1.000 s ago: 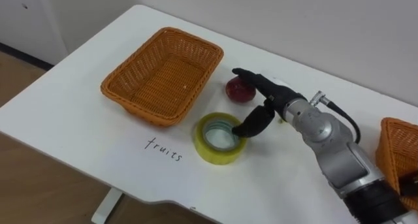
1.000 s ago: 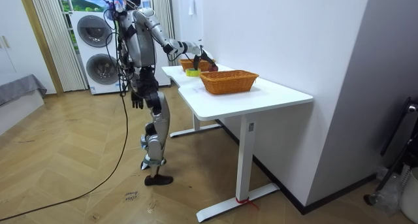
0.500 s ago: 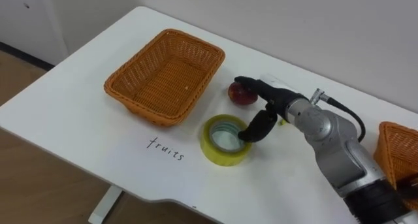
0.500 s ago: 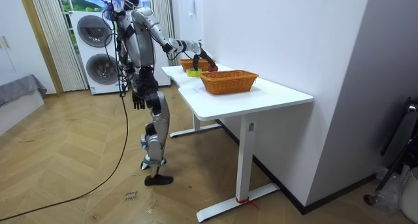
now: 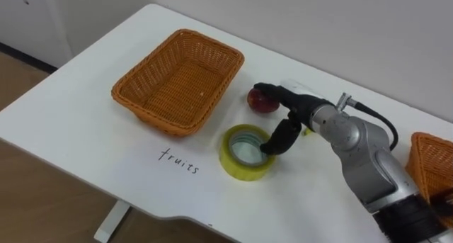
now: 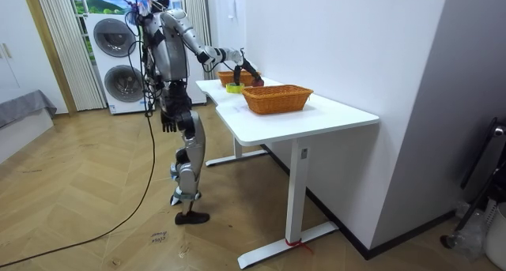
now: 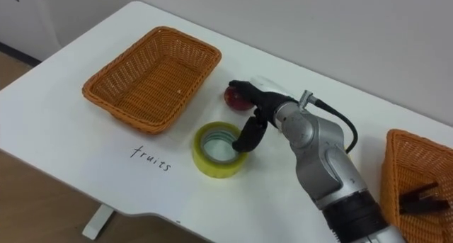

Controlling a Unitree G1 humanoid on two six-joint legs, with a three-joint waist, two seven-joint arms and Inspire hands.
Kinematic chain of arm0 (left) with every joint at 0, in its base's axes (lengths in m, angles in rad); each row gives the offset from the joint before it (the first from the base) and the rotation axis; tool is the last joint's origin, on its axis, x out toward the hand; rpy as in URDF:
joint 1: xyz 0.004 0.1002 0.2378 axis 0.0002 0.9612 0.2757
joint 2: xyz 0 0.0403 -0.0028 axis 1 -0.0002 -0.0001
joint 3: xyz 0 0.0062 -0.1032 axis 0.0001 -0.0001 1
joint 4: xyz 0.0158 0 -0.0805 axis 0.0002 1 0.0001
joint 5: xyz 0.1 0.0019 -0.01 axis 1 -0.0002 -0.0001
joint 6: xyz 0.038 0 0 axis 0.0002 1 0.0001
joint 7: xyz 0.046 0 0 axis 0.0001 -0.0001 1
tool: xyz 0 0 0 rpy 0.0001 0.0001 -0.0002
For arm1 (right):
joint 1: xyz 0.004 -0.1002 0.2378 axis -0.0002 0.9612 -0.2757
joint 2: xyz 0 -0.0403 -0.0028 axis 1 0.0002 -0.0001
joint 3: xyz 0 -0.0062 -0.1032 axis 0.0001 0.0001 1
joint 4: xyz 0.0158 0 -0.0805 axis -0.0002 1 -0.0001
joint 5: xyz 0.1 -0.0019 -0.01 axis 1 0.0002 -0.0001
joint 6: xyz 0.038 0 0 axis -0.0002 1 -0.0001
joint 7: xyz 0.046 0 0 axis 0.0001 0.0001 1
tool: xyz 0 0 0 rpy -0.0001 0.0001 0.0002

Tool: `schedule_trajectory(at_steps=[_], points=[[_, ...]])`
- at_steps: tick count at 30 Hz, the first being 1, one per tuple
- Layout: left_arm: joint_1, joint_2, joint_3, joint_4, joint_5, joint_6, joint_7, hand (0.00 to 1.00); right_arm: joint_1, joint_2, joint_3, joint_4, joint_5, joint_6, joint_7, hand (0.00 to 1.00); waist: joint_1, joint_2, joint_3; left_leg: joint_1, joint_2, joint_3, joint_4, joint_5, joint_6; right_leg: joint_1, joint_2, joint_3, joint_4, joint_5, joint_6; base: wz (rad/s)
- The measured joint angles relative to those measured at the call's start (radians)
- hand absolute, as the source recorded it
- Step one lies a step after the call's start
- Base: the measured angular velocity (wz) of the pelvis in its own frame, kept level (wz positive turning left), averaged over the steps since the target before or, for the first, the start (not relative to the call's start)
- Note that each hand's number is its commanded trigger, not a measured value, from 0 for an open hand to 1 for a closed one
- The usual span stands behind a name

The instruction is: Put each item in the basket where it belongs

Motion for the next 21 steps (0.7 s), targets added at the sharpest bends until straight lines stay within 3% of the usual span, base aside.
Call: schedule_trajectory(at_steps=[21], points=[[-0.011, 0.0, -0.005, 0.018, 0.0, 0.002, 0.068, 0.0, 0.0, 0.0, 0.008, -0.024, -0.041, 0.02, 0.039, 0.0, 0.007, 0.0, -0.0001, 0.002, 0.001, 0.003, -0.003, 0.0, 0.0, -0.002, 0.001, 0.003, 0.0, 0.0, 0.0, 0.0]])
